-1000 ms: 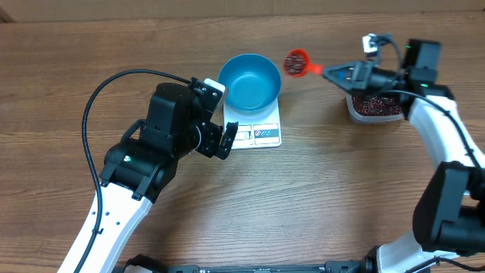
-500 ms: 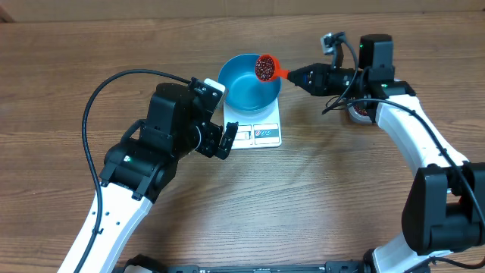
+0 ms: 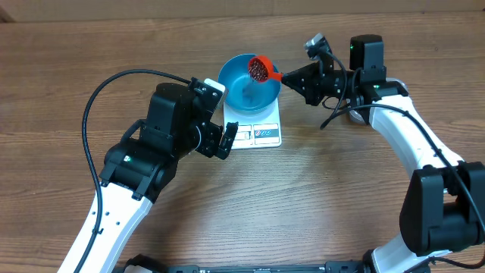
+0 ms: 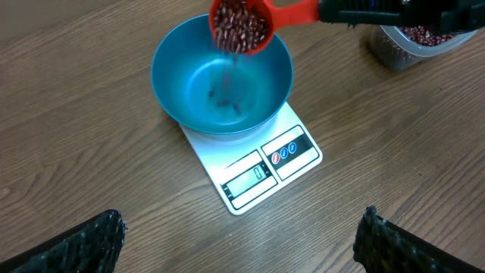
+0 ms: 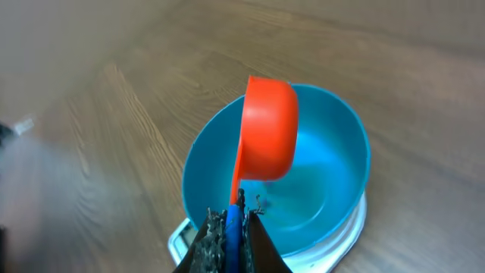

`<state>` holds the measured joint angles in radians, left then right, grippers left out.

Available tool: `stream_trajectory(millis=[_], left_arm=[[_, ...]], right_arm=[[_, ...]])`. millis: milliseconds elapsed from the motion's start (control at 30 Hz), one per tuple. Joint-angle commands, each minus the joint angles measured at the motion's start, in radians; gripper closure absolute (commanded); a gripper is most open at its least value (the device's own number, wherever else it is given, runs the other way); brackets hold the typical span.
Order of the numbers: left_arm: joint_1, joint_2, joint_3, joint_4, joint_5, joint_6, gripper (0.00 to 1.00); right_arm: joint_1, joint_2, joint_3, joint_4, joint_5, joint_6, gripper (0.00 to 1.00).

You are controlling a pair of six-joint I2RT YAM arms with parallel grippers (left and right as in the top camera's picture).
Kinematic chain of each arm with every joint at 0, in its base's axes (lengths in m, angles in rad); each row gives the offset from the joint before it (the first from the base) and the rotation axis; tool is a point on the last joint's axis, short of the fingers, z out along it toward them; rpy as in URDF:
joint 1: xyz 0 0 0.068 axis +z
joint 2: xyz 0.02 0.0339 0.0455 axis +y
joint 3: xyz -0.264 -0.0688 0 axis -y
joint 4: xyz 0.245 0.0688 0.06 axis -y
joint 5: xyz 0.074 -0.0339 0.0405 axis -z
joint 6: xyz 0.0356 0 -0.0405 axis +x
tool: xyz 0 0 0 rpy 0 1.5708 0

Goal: Scoop item into bowl and weigh 150g on scale
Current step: 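Tilt the red cup to pour beans into the blue bowl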

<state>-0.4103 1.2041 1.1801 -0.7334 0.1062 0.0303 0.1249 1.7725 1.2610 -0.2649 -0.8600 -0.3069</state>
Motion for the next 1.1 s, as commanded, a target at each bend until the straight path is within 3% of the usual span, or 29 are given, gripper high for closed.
stream_trajectory(millis=[0,733,1067], left_arm=[[0.004,-0.015,0.000,0.000,0.017,0.019,0.00],[0.004,-0.015,0.000,0.000,0.017,0.019,0.00],[0.004,-0.015,0.000,0.000,0.017,0.019,0.00]], right_arm=[[0.014,0.004,0.003,0.004,-0.004,-0.186,0.96],[0.019,0.005,0.003,0.013,0.044,-0.613,0.96],[0.019,0.005,0.003,0.018,0.126,-0.669,0.96]])
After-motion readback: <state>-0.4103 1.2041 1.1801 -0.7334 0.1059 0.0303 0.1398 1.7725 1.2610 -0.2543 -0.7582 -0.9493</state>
